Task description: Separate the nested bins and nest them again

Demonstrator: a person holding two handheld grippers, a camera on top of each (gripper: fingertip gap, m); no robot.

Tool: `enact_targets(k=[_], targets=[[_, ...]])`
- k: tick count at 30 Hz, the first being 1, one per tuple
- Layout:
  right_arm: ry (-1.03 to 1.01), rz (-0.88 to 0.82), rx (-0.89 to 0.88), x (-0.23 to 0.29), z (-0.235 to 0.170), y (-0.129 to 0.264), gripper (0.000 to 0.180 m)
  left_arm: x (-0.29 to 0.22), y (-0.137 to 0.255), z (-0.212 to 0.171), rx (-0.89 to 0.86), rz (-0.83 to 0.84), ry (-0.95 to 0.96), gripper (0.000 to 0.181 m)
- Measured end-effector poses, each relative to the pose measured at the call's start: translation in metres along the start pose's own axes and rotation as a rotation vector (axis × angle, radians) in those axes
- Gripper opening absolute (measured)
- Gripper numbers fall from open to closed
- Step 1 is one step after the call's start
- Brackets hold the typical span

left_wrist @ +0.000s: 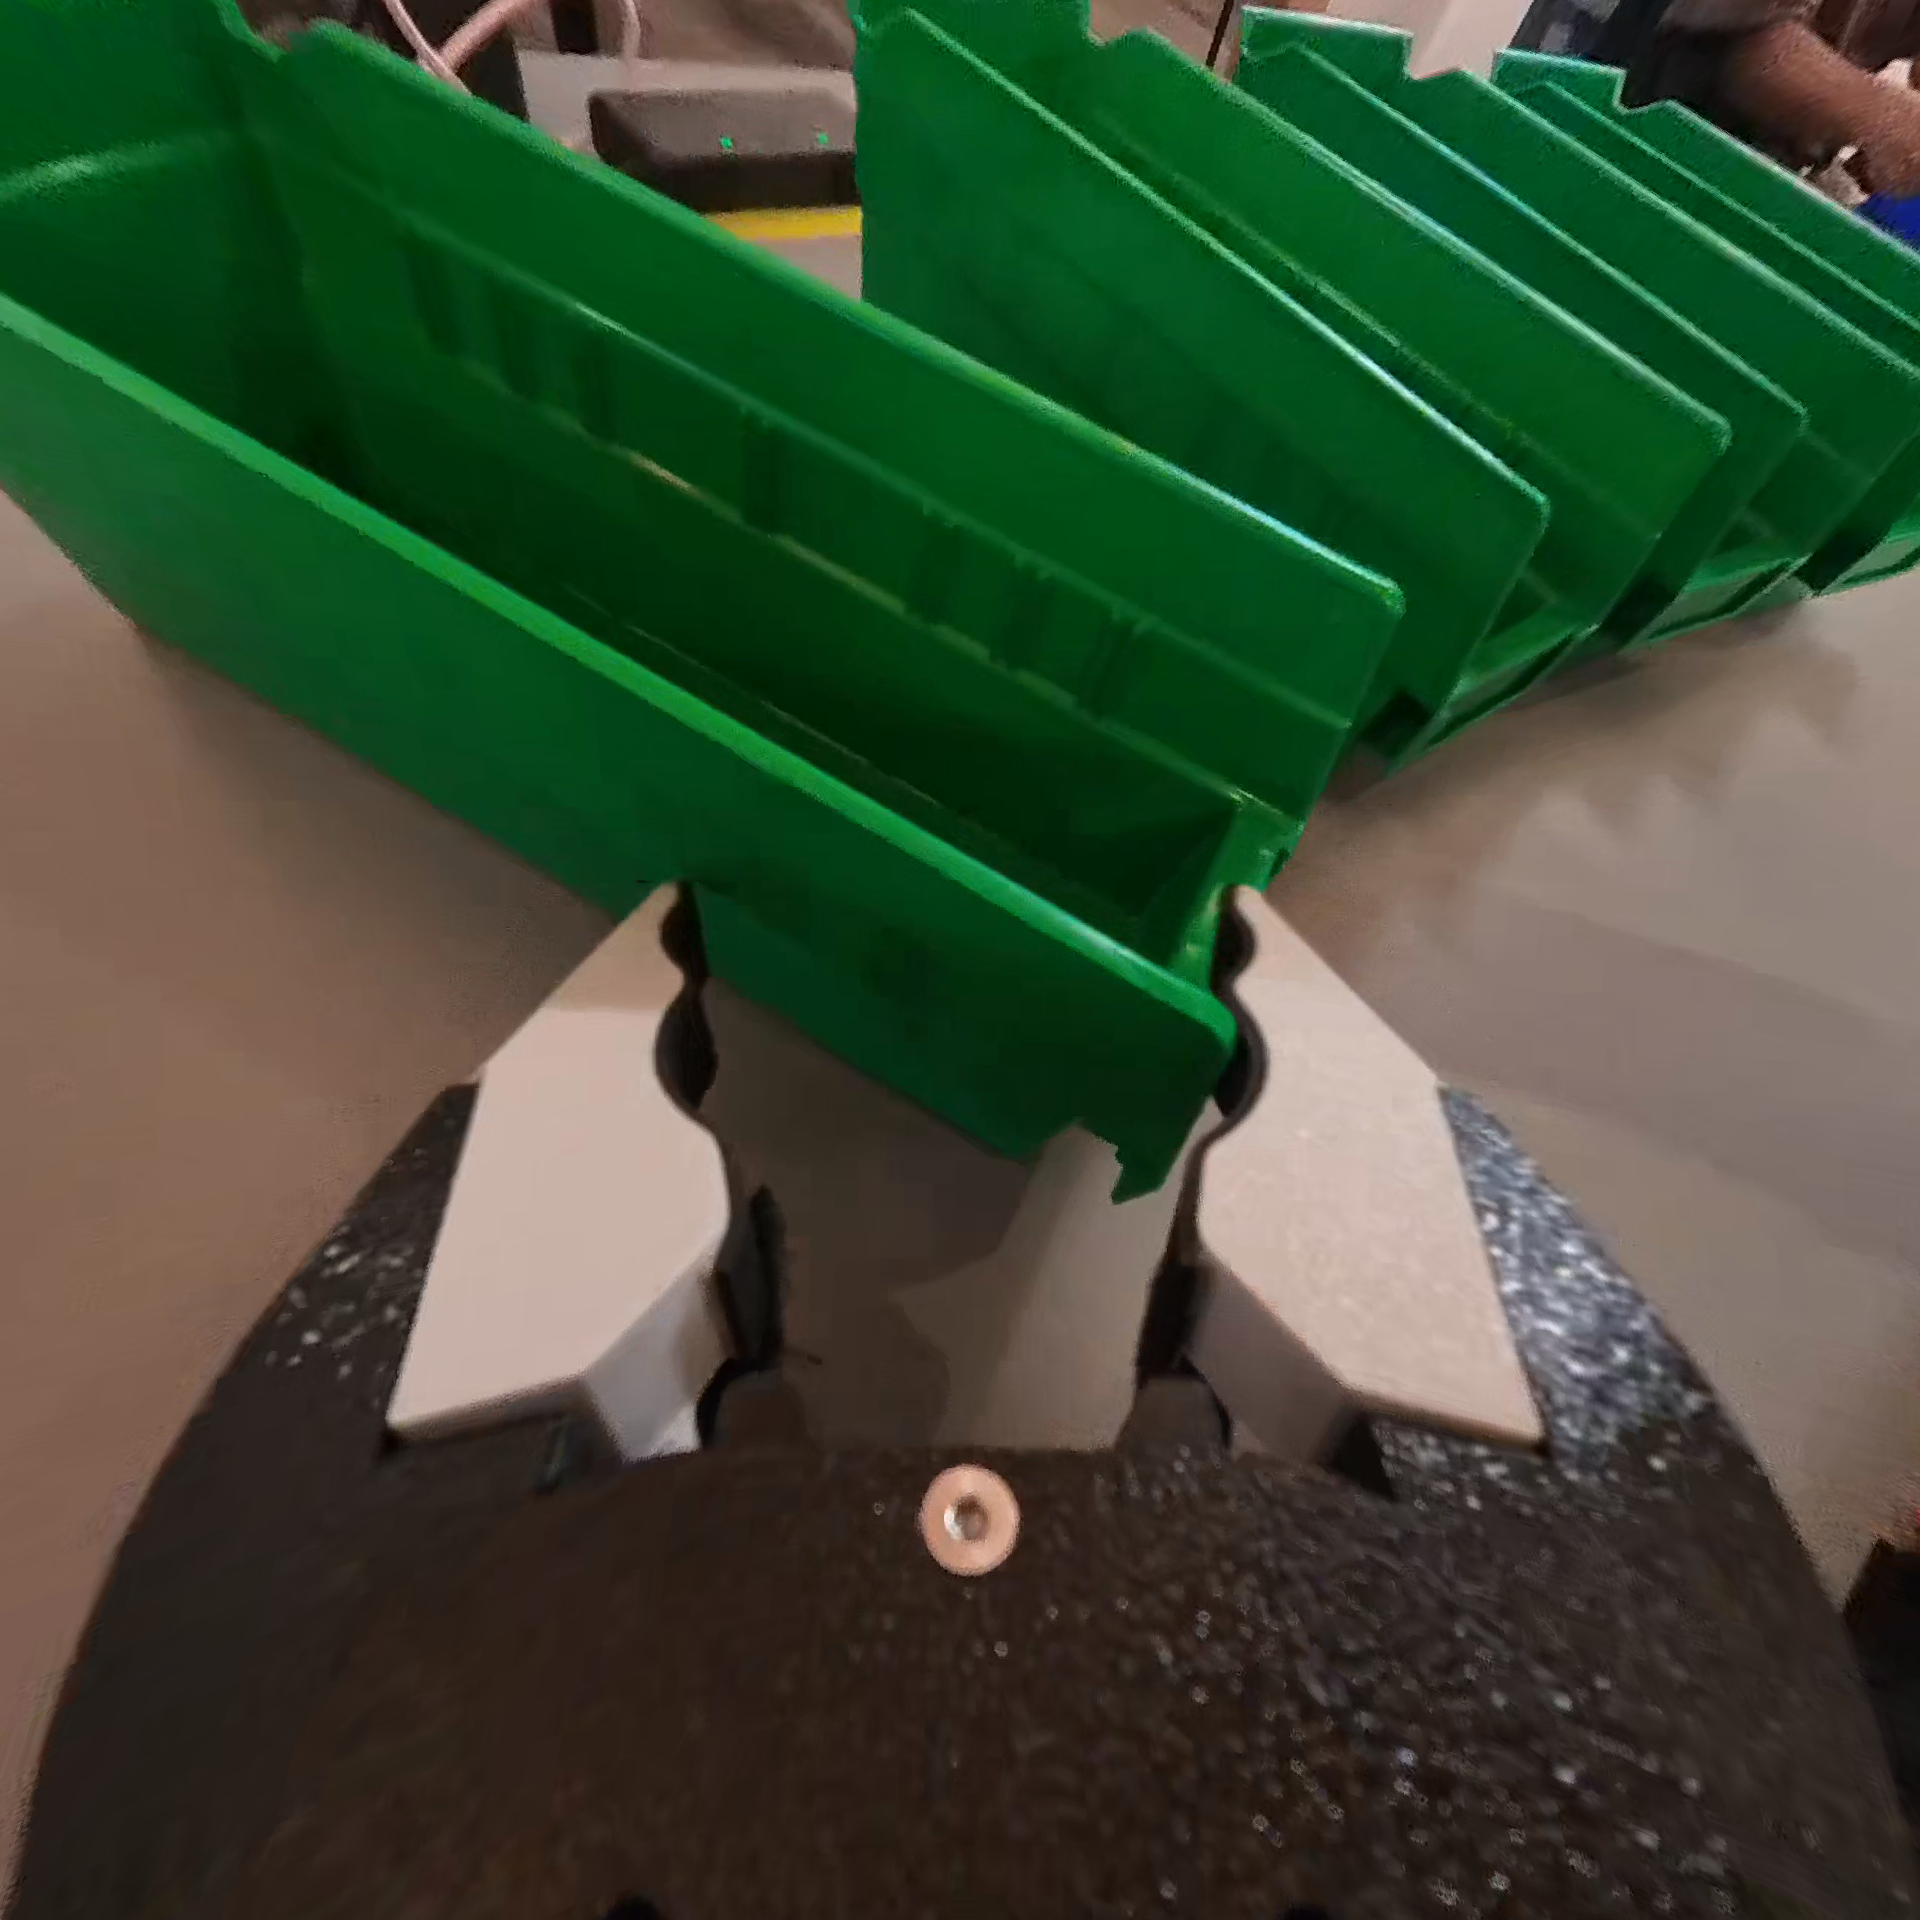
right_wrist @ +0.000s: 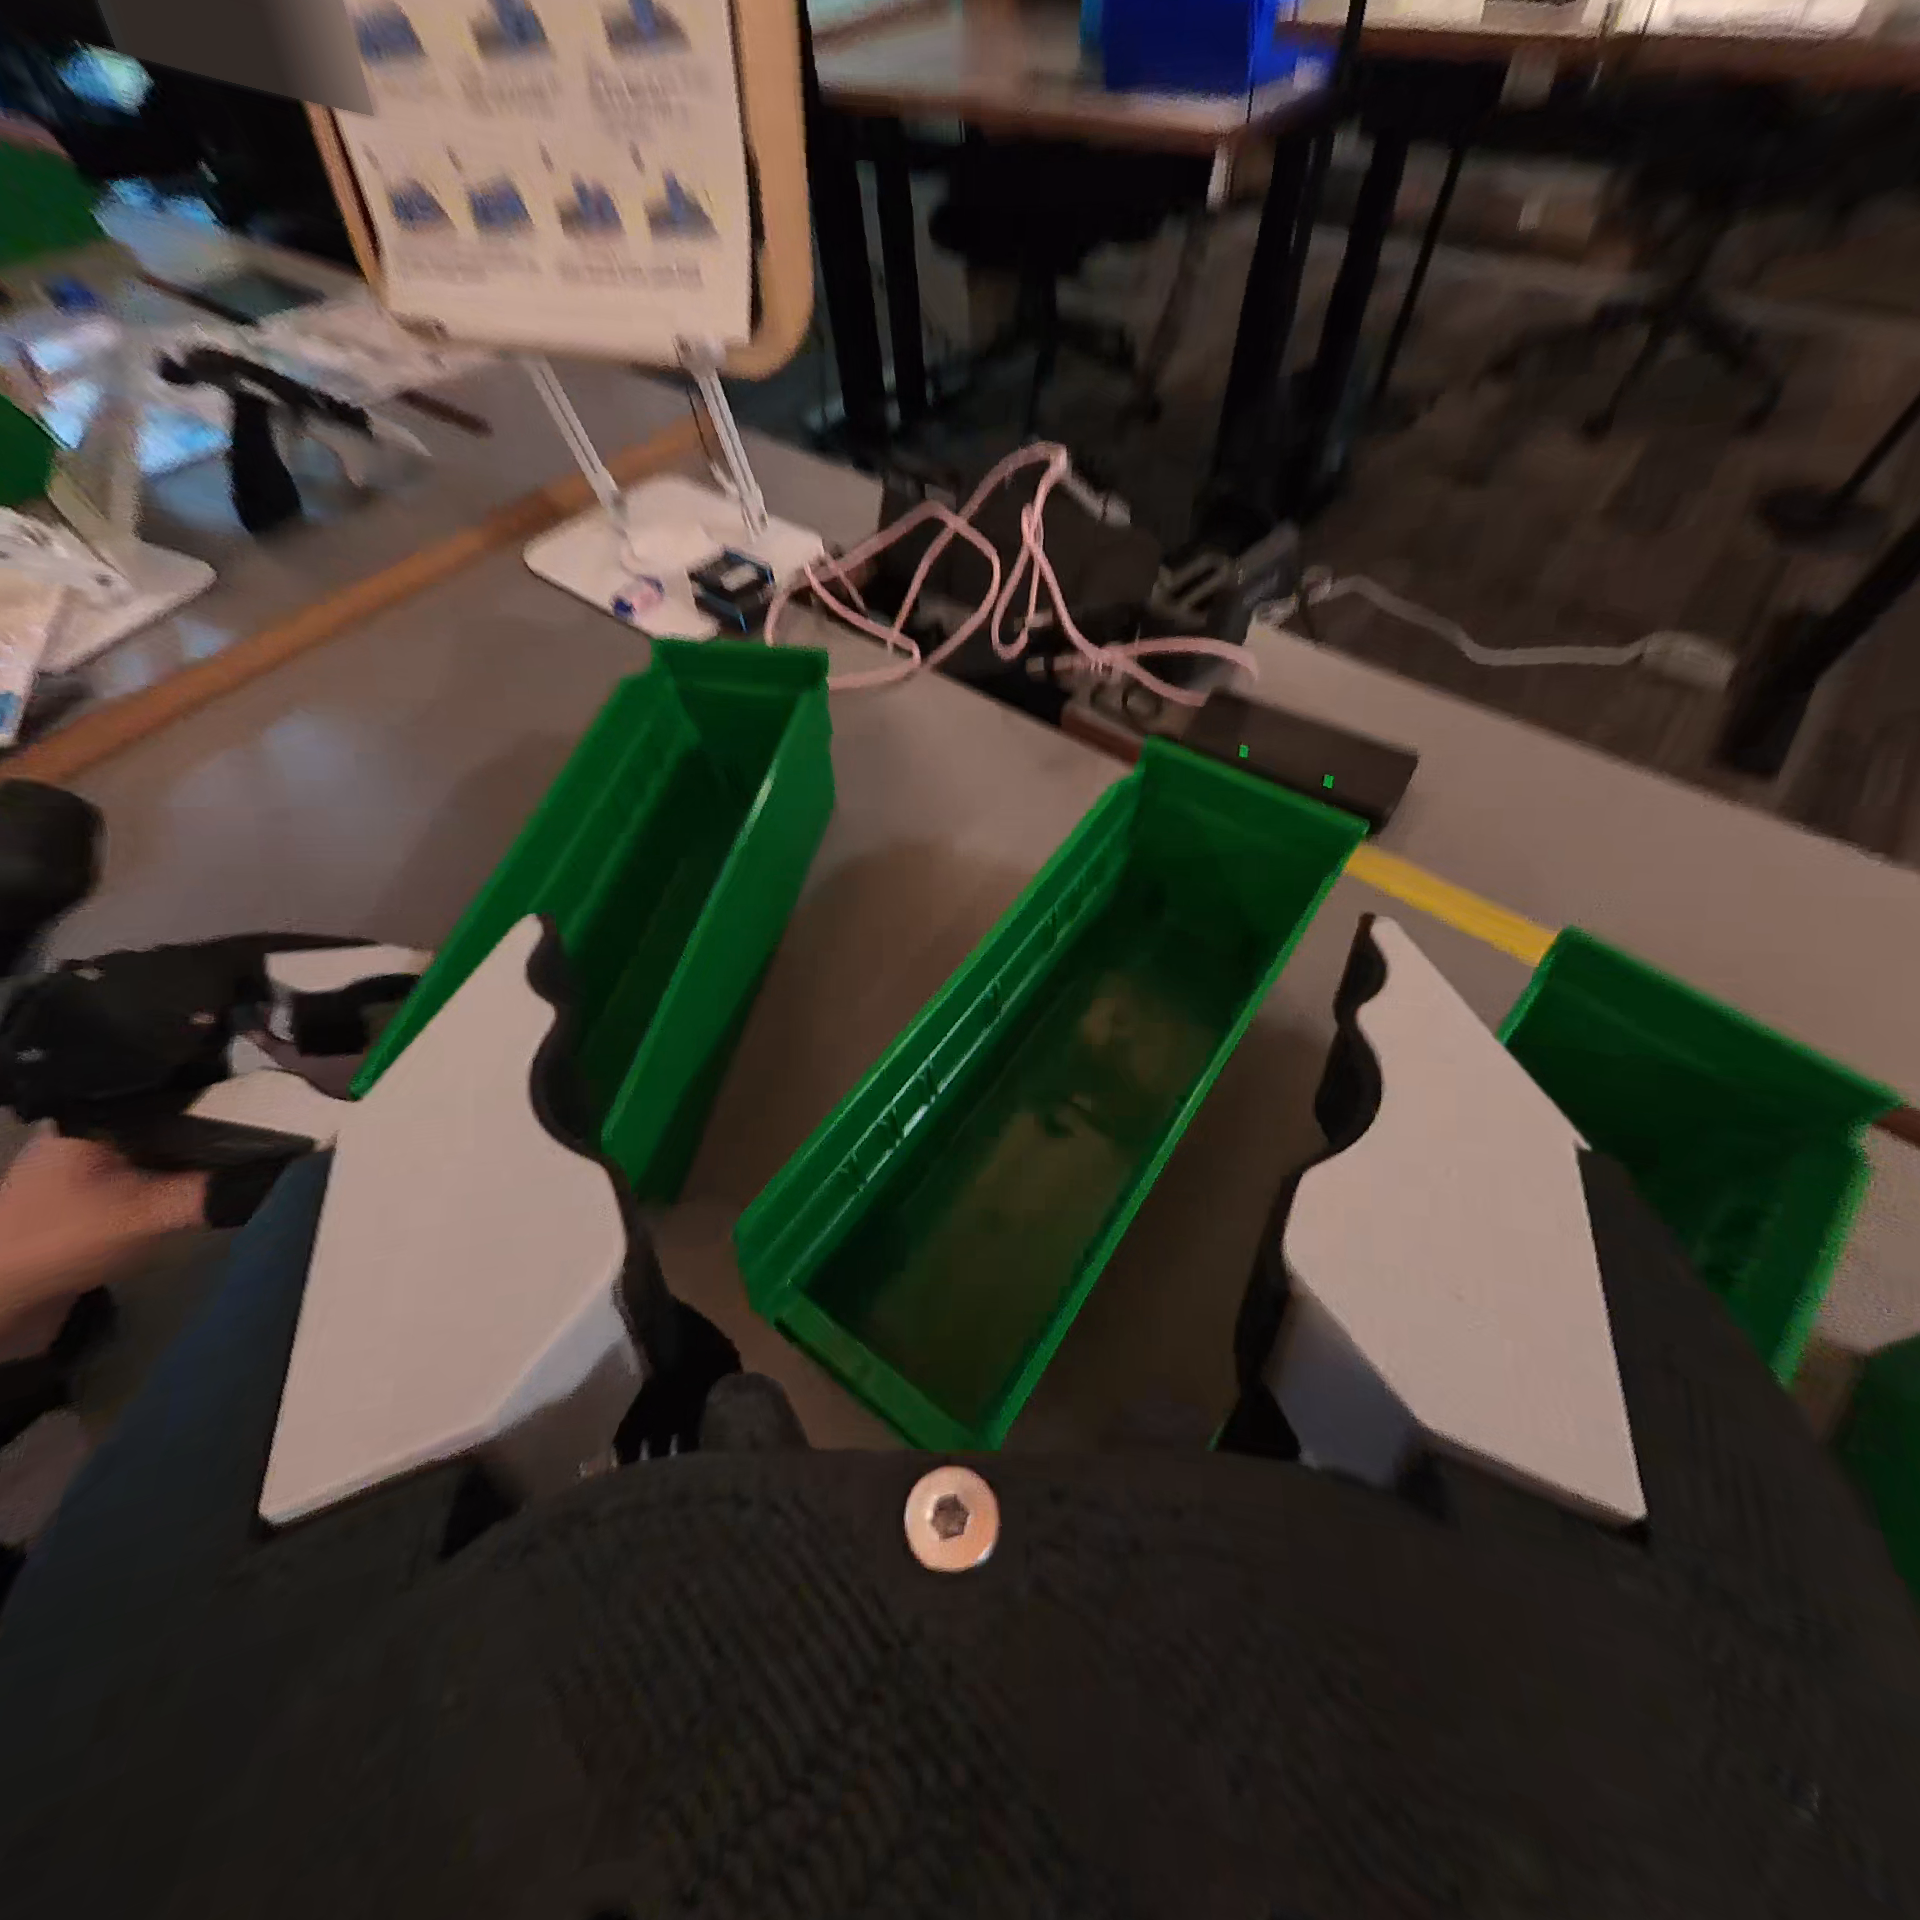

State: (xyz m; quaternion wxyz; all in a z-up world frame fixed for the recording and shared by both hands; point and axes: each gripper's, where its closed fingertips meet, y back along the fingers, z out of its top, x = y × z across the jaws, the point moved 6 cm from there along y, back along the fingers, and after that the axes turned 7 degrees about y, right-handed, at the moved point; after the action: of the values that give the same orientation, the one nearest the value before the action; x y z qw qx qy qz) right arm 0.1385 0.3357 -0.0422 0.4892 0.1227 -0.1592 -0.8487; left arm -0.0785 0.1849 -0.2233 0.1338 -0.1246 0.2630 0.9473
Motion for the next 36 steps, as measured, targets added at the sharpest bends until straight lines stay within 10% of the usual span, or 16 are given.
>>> enact_targets(k=[24, 28, 32, 36], targets=[[-0.253, 0.003, -0.495, -0.065, 0.007, 0.12, 0.105, 0.053, 0.005, 0.017, -0.091, 0.184, -0.042, 0.02], [-0.257, 0.002, -0.474, -0.068, 0.004, 0.119, 0.105, 0.042, 0.006, 0.015, -0.072, 0.242, -0.075, 0.021], [-0.247, 0.026, -0.46, -0.065, 0.004, 0.116, 0.105, 0.038, 0.03, 0.017, -0.152, 0.304, -0.056, 0.076], [-0.251, 0.0, -0.461, -0.066, 0.005, 0.116, 0.106, 0.03, 0.05, 0.014, -0.147, 0.359, -0.05, 0.094]])
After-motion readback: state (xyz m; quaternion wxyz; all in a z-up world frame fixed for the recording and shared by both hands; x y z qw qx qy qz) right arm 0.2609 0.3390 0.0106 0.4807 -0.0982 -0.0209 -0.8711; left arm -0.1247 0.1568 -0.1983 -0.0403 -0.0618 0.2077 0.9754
